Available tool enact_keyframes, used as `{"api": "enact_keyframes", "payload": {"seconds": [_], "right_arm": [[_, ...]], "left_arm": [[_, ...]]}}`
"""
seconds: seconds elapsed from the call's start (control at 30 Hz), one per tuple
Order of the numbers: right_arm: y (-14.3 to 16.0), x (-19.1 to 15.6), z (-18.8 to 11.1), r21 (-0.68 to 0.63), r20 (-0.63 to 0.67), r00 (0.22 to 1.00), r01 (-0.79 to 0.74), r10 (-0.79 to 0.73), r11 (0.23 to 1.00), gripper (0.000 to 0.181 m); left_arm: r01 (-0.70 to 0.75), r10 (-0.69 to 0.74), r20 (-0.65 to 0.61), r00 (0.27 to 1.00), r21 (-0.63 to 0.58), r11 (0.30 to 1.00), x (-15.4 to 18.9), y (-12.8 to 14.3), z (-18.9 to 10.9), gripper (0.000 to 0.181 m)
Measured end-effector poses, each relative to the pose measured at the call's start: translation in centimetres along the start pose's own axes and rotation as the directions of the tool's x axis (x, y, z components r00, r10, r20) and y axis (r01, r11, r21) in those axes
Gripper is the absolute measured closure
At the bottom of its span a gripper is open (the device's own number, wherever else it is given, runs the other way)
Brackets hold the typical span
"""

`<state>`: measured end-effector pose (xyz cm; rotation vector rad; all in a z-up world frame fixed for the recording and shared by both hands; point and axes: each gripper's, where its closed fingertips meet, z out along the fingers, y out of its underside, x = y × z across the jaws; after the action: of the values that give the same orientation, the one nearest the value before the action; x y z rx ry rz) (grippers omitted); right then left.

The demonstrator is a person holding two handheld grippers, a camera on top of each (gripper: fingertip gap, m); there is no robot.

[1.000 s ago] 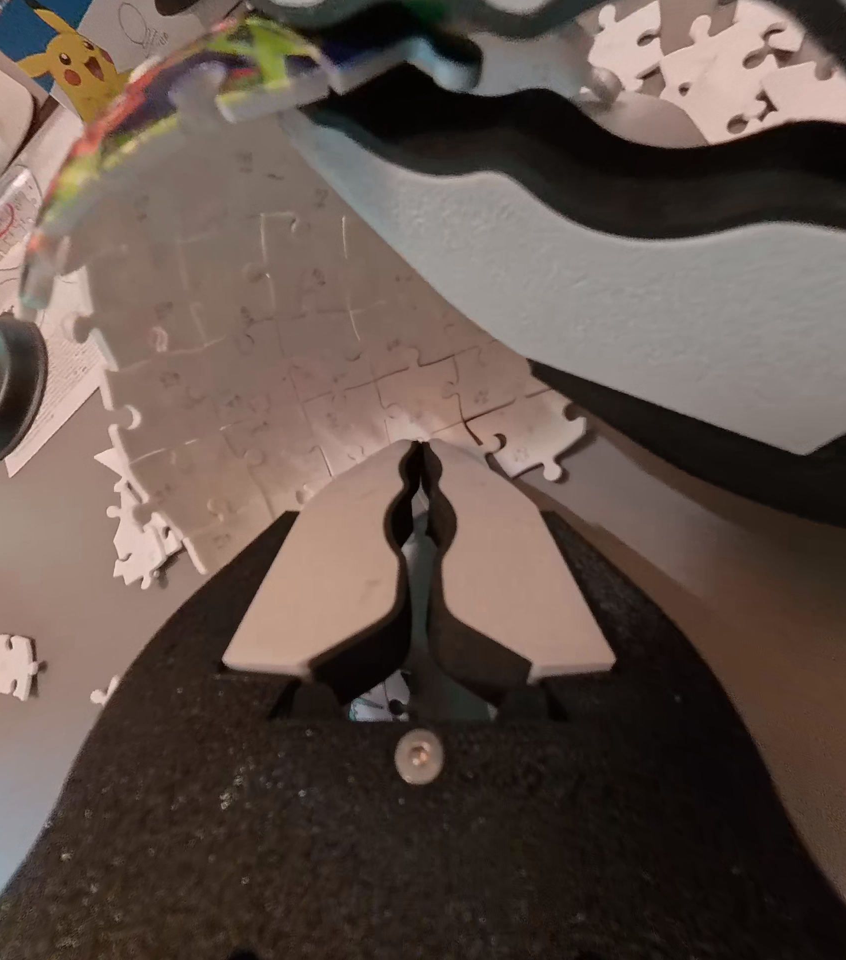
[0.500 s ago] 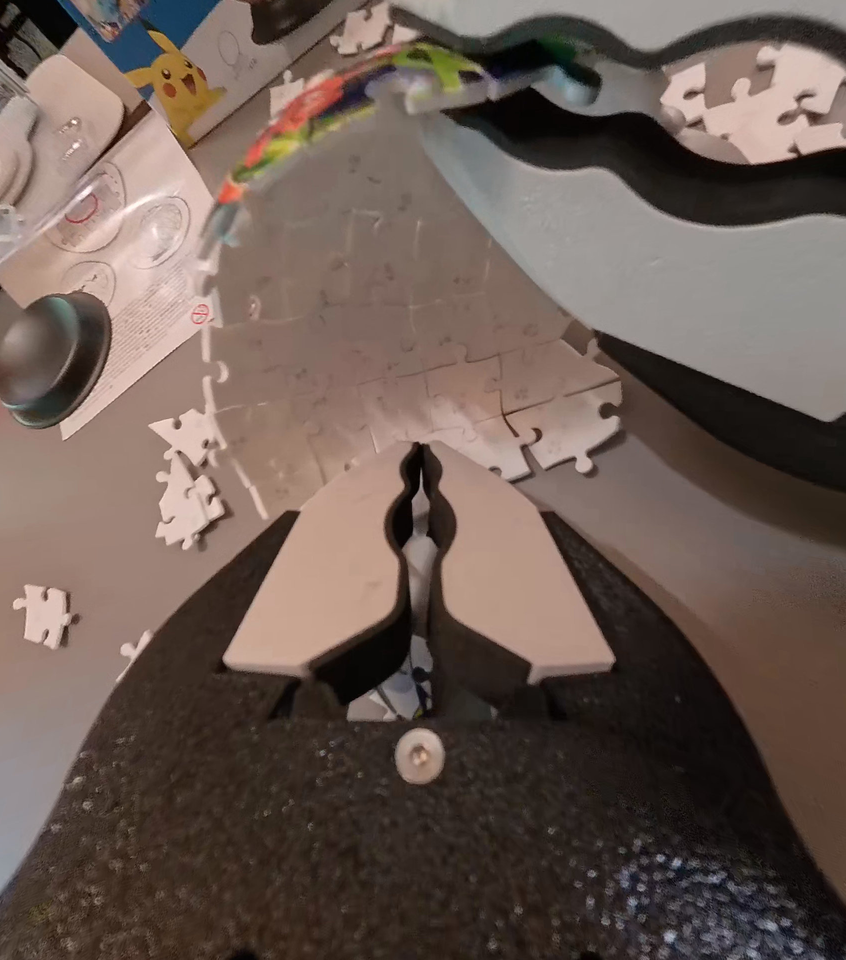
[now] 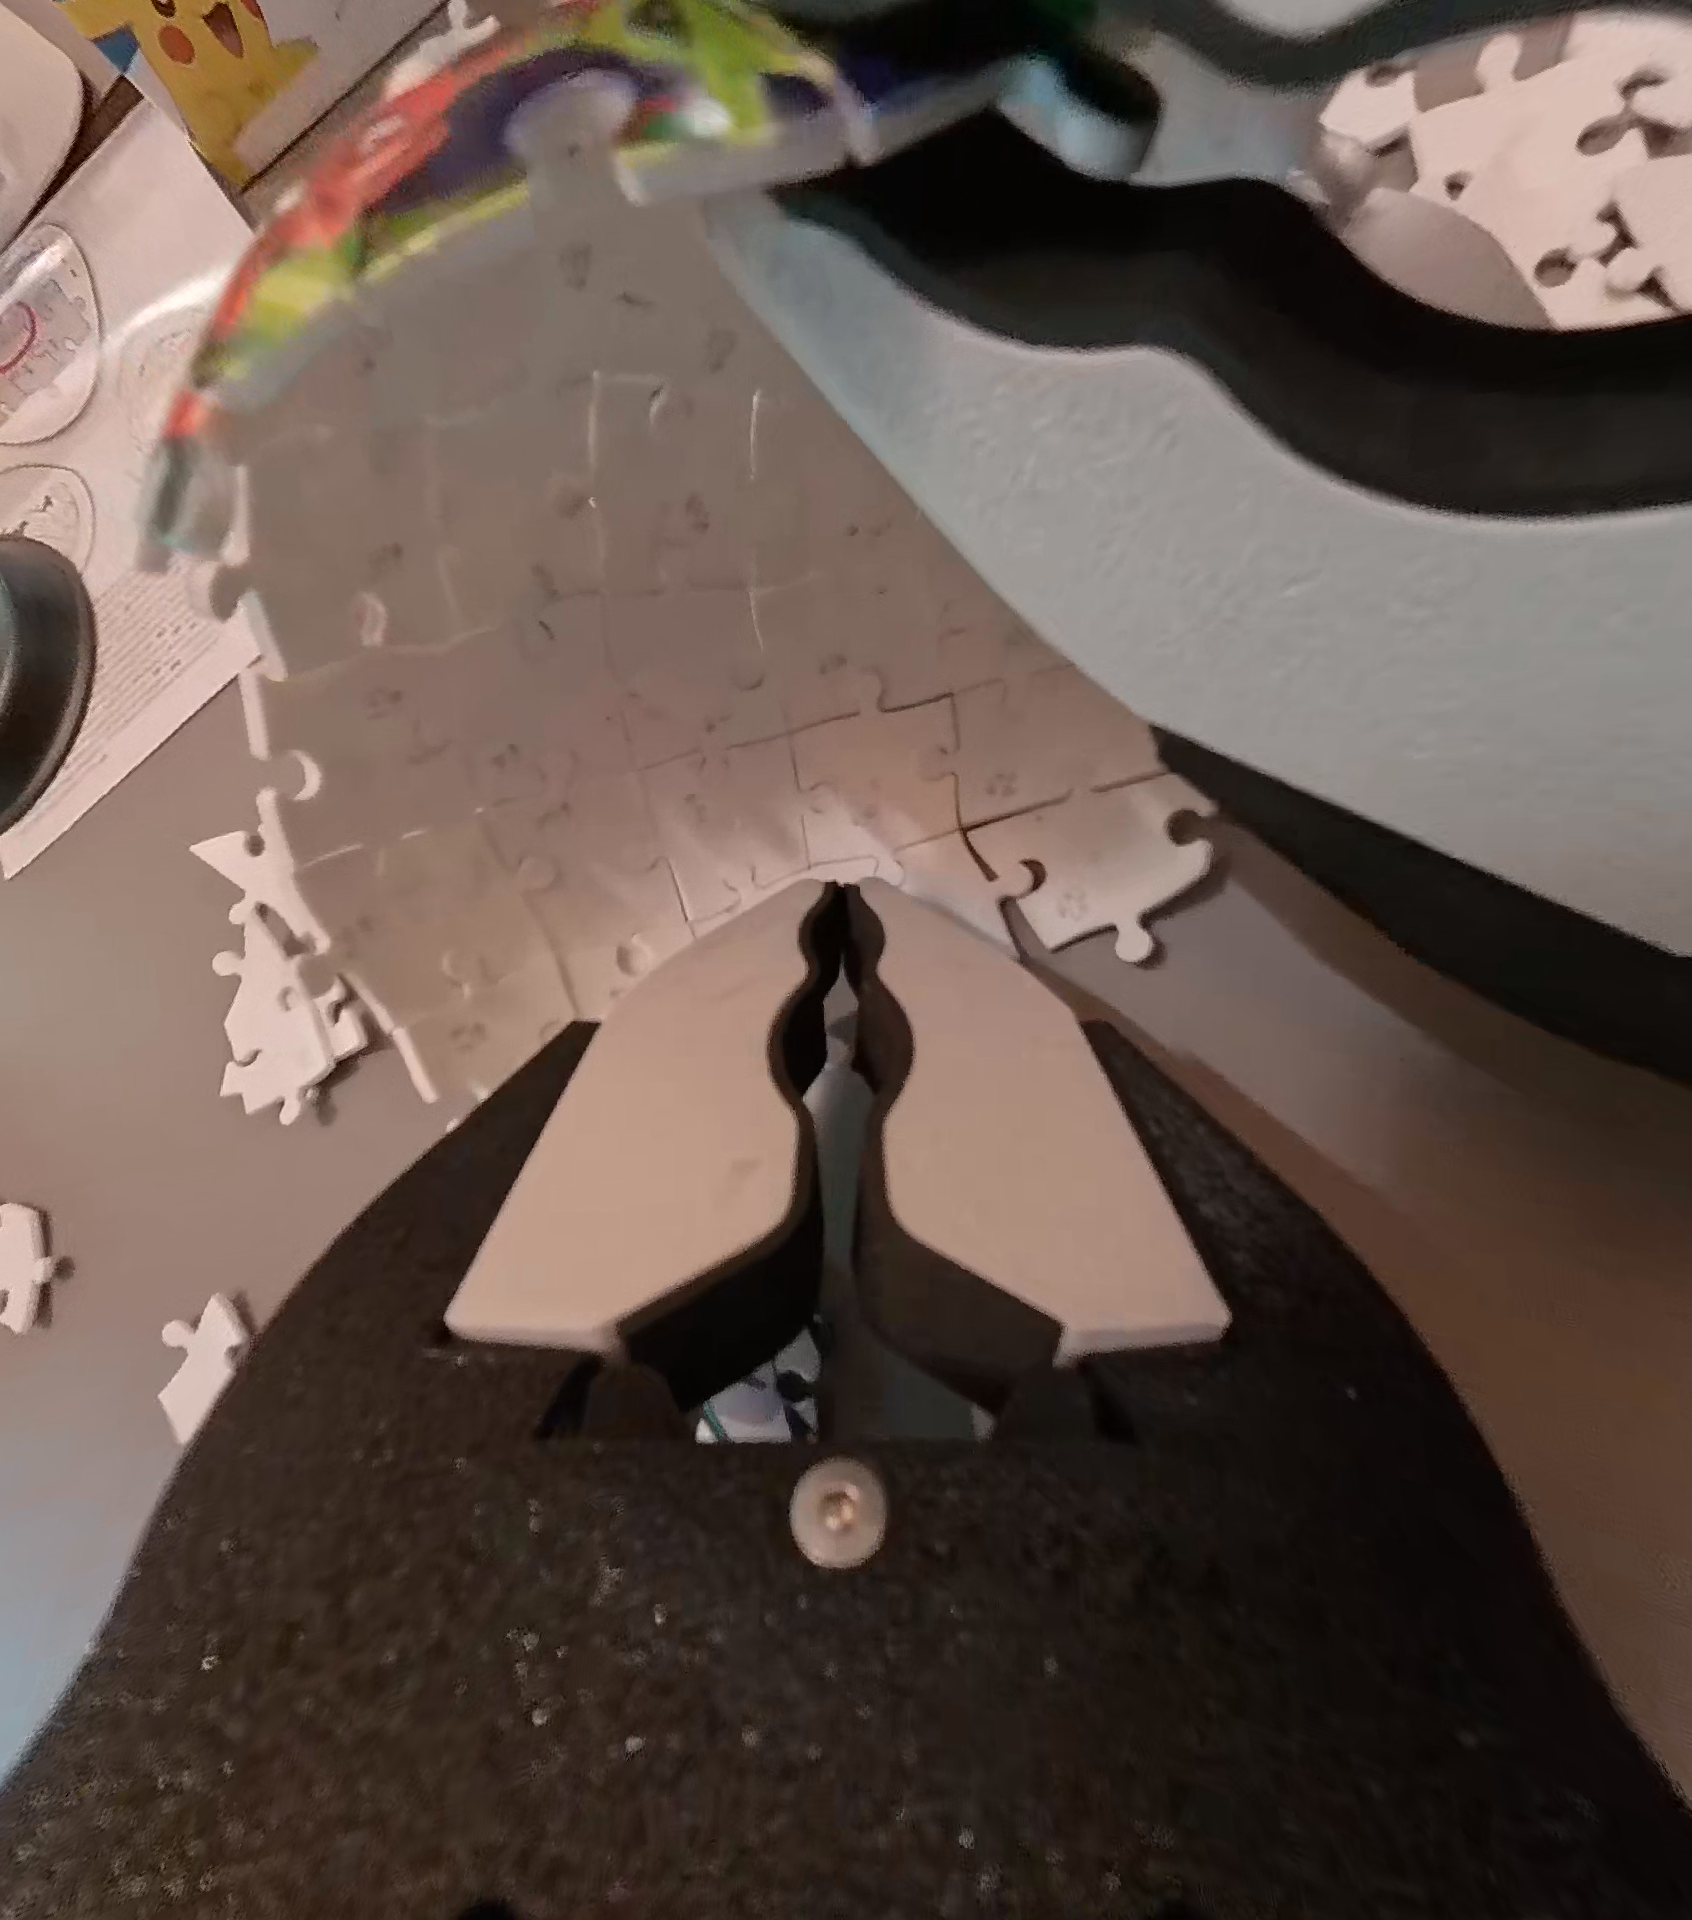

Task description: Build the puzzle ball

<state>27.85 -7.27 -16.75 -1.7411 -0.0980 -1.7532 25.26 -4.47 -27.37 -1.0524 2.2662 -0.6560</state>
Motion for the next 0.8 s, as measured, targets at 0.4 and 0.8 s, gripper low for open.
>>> {"api": "enact_keyframes", "payload": {"seconds": [0.4,0.8], "right_arm": [[0.0,0.0,-0.1,0.001,0.001,1.0,-0.004,0.004,1.0,0.176],[-0.3,-0.1,-0.1,0.003,0.0,1.0,0.014,-0.014,1.0,0.176]], "left_arm": [[0.027,-0.028,0.044,0.999,0.006,1.0,-1.4,0.0,-0.8,0.181],[-0.02,0.021,0.098,0.995,-0.008,1.0,-1.0,0.3,0.1,0.181]]}}
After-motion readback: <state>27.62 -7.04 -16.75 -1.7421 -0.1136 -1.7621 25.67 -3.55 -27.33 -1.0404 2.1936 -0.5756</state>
